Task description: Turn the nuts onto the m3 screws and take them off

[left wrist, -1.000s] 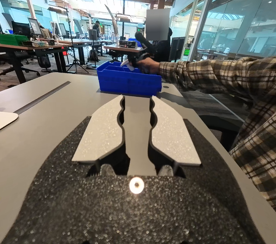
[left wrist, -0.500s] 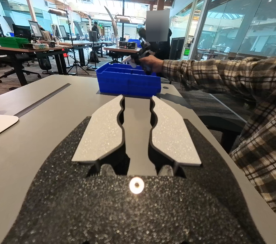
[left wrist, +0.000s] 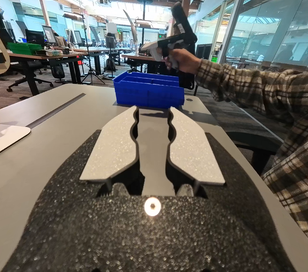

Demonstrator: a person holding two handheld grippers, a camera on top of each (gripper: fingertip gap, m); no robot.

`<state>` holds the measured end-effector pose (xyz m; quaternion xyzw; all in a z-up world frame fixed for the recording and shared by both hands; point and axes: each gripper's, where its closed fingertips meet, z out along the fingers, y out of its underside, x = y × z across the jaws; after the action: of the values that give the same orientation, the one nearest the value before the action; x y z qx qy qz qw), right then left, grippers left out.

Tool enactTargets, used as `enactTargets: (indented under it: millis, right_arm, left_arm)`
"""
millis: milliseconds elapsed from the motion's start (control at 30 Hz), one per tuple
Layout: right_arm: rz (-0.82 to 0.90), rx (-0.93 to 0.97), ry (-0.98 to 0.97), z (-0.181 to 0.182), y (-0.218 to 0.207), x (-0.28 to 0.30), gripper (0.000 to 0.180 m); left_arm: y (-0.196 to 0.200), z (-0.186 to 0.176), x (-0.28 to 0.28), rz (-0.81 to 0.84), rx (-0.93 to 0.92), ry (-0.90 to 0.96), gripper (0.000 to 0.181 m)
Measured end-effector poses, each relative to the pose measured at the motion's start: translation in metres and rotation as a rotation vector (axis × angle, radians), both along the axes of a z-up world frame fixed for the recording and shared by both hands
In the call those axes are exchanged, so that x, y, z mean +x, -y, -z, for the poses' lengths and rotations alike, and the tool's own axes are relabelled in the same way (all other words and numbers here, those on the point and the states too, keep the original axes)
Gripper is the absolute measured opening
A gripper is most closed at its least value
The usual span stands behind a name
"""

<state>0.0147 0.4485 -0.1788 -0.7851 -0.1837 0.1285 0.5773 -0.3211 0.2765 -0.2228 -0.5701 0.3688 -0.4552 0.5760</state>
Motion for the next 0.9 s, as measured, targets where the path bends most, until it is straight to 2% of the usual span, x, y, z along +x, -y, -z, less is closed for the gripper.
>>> enactTargets:
  millis: [200, 333, 600, 900]
  right_arm:
    - [-0.082, 0.078, 0.002, -0.012, 0.026, -0.060, 0.076]
    - [-0.103, 0.120, -0.011, -0.010, 0.046, -0.089, 0.085]
    - [-0.080, 0.194, -0.074, -0.006, 0.087, -0.112, 0.091]
    - [-0.022, 0.188, -0.104, 0.015, 0.121, -0.110, 0.099]
  left_arm:
    - [-0.004, -0.001, -0.004, -0.032, 0.000, 0.004, 0.035]
    - [-0.014, -0.003, -0.015, -0.127, 0.018, -0.017, 0.042]
    - [-0.023, -0.017, -0.073, -0.476, 0.047, -0.029, 0.060]
    - [0.027, -0.019, -0.176, -0.956, 0.017, -0.057, 0.092]
